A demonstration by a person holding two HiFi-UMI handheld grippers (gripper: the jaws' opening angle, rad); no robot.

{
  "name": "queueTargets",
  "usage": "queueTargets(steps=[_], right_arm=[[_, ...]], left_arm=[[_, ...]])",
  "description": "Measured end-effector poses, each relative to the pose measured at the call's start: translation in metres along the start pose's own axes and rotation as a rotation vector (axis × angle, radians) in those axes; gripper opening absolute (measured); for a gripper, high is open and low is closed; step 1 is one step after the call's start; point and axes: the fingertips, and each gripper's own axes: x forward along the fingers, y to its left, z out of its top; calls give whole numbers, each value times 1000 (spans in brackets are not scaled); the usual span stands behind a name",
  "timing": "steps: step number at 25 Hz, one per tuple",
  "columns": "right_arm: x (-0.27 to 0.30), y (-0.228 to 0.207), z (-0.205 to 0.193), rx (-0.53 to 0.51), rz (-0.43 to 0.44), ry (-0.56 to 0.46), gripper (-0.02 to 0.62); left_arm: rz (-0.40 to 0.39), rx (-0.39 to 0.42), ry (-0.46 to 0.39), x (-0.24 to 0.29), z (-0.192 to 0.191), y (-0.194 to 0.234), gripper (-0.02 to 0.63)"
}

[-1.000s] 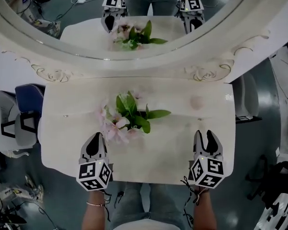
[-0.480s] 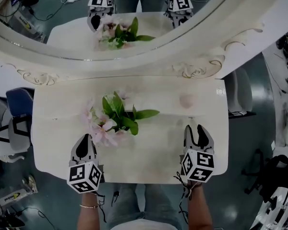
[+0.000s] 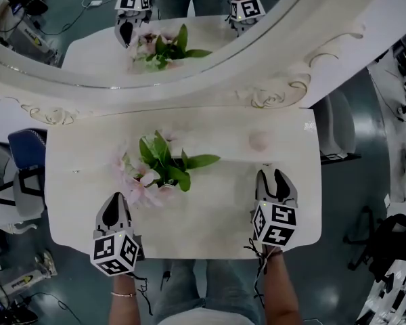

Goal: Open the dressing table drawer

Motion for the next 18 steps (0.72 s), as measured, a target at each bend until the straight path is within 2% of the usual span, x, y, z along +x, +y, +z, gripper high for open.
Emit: queueTargets(steps=[18], right_arm=[[23, -4, 5, -3, 8, 11, 187]], left_arm=[[19, -4, -2, -3, 1, 2, 18]])
